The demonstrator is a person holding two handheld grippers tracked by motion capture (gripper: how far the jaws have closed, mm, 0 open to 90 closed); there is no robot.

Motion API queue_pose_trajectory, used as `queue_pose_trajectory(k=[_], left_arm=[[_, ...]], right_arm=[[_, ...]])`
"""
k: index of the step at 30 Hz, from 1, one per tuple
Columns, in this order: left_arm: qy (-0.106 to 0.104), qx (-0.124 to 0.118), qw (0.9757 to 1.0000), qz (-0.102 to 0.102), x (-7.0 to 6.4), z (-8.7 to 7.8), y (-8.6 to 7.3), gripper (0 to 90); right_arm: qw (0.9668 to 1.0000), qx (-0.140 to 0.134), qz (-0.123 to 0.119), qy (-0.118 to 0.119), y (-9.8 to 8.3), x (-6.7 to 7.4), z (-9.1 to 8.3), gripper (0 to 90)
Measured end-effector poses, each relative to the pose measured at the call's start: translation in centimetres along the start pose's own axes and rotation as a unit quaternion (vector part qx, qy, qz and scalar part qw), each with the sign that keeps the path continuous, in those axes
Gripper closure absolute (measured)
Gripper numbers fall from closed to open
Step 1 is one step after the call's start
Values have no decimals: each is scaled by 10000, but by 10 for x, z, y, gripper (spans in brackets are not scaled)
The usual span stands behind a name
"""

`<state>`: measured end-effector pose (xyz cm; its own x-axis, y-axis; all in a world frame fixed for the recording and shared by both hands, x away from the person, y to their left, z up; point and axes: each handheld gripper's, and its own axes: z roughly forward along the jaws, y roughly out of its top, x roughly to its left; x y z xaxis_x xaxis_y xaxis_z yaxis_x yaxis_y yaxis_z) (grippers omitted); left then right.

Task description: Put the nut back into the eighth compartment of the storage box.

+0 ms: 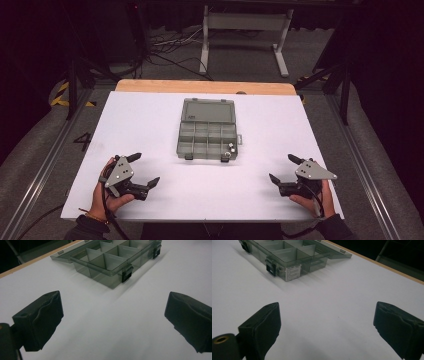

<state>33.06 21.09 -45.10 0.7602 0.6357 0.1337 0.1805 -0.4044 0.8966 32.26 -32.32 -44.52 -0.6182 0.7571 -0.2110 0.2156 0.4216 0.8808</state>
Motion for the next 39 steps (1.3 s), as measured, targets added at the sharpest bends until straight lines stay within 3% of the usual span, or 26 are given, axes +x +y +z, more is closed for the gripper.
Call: queue_pose_trajectory(k=[9,12,16,20,39], left_arm=[[-14,6,10000,-3,-4,-5,-2,26],[-6,20,10000,41,-5,-8,-4,25],[17,-84,10000,-45,-3,-12,-5,26],[-2,-56,10000,-1,-4,-10,-4,26],[-34,-54,10000,-26,2,-1,-1,26]], right_arm=[[9999,45,-99,24,5,7,4,82],[10000,-18,-58,5,7,6,3,82],[10000,-51,7,-3,11,7,7,82],[10000,-3,-68,22,11,9,7,82],[10000,95,3,22,4,6,7,82]])
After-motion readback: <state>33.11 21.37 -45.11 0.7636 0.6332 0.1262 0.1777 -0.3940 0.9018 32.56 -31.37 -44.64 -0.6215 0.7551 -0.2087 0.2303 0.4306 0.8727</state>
